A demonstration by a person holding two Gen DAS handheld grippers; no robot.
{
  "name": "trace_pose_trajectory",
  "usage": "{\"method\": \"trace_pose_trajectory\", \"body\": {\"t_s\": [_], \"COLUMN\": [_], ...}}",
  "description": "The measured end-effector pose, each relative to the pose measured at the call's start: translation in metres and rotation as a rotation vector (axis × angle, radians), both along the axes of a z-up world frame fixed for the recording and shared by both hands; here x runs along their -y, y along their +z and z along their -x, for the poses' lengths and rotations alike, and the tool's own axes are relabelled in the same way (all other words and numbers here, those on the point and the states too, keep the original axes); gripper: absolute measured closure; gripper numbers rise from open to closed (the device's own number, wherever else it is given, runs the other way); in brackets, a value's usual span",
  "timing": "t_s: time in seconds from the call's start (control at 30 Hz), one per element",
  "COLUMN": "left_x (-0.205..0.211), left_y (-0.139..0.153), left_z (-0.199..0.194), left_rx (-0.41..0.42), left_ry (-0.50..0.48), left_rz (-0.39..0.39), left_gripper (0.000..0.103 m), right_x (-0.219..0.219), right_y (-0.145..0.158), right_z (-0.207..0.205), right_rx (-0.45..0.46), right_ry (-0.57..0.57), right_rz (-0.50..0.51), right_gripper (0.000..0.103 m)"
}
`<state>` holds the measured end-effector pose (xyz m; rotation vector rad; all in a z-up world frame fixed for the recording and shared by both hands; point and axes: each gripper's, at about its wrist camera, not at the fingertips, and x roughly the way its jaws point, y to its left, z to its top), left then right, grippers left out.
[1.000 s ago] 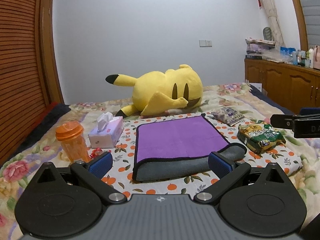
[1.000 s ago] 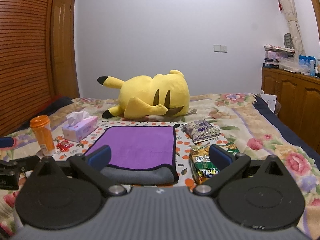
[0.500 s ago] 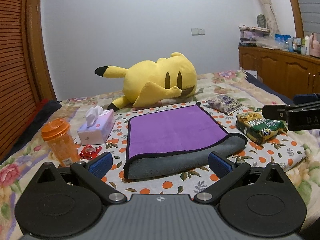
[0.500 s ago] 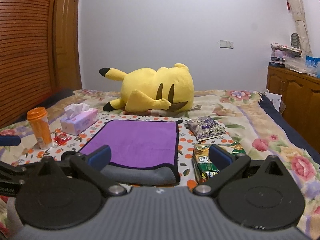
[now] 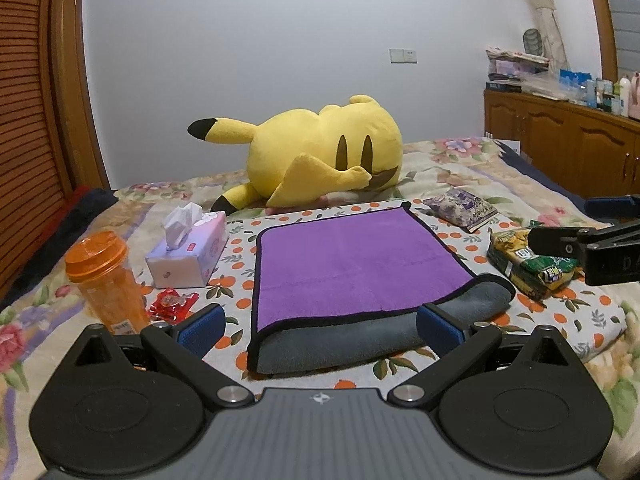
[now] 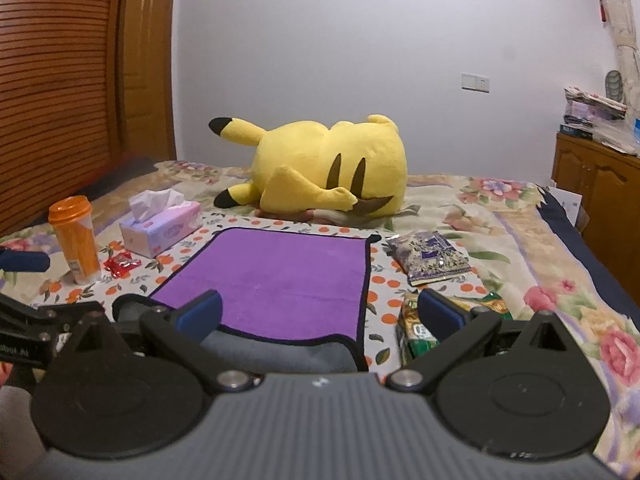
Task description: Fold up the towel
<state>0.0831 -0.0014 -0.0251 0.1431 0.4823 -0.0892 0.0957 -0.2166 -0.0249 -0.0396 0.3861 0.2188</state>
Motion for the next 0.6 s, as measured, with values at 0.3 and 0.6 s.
{"method": "trace_pose_trajectory", "body": {"t_s": [0.3, 0.6], "left_x": [-0.008, -0.021], "left_y": [-0.006, -0.008], "left_z": [-0.021, -0.042], "left_rx": [-0.033, -0.027], "left_ry": [-0.006, 0.008], "left_rz": [0.019, 0.012], "left_gripper": [0.000, 0.001], "right_x": [-0.003, -0.006], "right_y": [-0.005, -0.010], "right_z": [-0.023, -0.043], "right_rx": [-0.026, -0.048], "right_ry": [0.032, 0.057], "right_rz": [0.006, 0.031], "right_gripper": [0.000, 0.000]}}
